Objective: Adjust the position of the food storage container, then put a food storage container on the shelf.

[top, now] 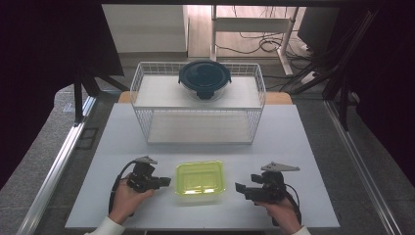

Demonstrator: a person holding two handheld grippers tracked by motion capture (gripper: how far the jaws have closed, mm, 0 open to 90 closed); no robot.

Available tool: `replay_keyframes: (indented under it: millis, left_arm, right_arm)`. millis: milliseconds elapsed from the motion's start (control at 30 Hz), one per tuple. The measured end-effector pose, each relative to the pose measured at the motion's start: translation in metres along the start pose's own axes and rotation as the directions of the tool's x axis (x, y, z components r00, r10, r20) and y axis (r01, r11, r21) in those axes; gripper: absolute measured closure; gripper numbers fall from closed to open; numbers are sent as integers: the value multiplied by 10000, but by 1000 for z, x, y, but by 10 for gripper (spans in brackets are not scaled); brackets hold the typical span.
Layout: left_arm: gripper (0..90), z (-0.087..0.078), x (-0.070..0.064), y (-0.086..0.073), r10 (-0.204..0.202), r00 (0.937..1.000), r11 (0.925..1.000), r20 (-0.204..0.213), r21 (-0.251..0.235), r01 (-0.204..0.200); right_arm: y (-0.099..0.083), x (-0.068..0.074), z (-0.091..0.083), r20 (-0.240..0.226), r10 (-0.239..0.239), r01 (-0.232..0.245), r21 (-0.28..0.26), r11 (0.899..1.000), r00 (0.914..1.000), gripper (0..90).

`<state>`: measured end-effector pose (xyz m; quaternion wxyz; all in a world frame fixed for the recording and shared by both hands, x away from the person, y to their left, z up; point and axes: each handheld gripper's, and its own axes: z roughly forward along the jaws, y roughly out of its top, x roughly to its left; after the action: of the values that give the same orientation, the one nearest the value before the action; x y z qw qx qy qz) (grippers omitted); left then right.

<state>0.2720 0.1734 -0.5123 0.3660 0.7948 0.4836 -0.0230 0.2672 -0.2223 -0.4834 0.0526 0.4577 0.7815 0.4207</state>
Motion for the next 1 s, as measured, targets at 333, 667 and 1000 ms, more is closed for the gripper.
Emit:
replay_keyframes:
  millis: [333,667,1000]
  left_arm:
    - [635,-35,2,4,-186,9978,9873,-632,-1585,83]
    - [307,-44,9,-2,-1039,9936,9812,-451,-1682,950]
    - [294,-43,1,-5,-999,9949,9808,-120,-1696,964]
  right_arm:
    - [7,-2,-2,-116,-48,45,-215,9998,9999,214]
    - [16,3,-5,-461,-381,359,-476,9982,9982,241]
    - [21,5,-1,-781,-394,368,-336,9988,9962,281]
